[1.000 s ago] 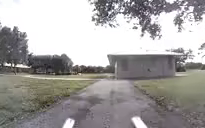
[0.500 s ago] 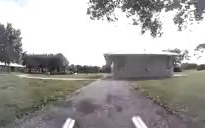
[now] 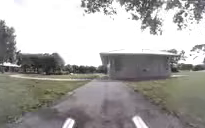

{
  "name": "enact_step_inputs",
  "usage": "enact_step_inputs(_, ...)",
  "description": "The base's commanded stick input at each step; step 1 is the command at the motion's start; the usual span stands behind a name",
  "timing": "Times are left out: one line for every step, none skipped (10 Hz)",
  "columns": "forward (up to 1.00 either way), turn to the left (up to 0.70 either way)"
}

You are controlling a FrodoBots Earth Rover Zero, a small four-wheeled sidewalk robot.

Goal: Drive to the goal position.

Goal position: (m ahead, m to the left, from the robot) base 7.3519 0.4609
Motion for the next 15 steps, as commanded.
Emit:
enact_step_inputs(0.70,0.03)
enact_step_inputs(0.70,0.03)
enact_step_inputs(0.70,0.03)
enact_step_inputs(0.70,0.03)
enact_step_inputs(0.70,0.03)
enact_step_inputs(0.70,0.03)
enact_step_inputs(0.70,0.03)
enact_step_inputs(0.70,0.03)
enact_step_inputs(0.70,0.03)
enact_step_inputs(0.70,0.03)
enact_step_inputs(0.70,0.03)
enact_step_inputs(0.70,0.03)
enact_step_inputs(0.70,0.03)
enact_step_inputs(0.70,0.03)
enact_step_inputs(0.70,0.03)
